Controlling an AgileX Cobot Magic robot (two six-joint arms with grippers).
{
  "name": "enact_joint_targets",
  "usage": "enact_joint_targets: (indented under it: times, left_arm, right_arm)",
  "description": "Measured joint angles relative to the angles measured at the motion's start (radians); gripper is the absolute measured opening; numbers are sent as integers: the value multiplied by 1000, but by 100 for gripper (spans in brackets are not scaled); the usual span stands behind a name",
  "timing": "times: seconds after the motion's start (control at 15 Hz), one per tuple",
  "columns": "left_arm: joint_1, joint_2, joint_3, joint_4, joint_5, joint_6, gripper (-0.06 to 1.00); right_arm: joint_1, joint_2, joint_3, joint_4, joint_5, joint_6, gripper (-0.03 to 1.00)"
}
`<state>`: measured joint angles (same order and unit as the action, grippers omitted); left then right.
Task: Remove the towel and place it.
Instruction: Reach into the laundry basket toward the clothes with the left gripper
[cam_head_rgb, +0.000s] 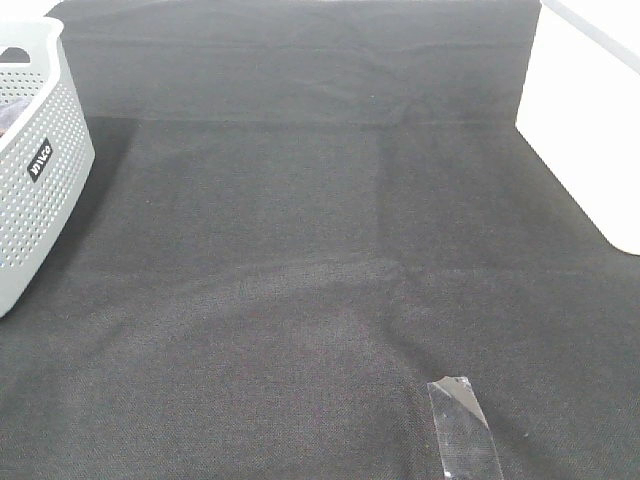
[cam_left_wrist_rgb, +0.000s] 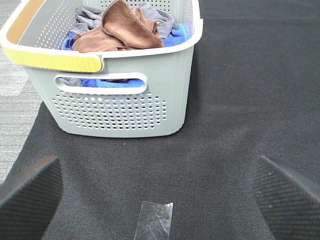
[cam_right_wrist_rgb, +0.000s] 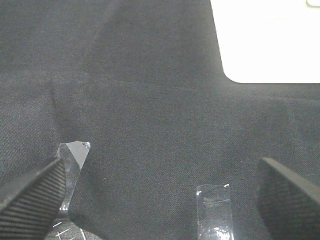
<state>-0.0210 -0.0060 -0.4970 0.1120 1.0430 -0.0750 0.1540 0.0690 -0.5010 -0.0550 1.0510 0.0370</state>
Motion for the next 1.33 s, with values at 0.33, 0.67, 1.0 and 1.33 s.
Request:
enact_joint_targets:
  times: [0.33,0.67,1.0,1.33]
  left_arm:
    - [0,0,0,1,0,0,98]
    - [0,0,-3,20,-18,0,98]
    - [0,25,-44,77,-41,0,98]
    - [0,280,-125,113,-46,-41,98]
  right_arm:
    - [0,0,0,0,0,0,96]
    - [0,0,0,0,0,0,96]
    - [0,0,0,0,0,0,96]
    - [0,0,0,0,0,0,96]
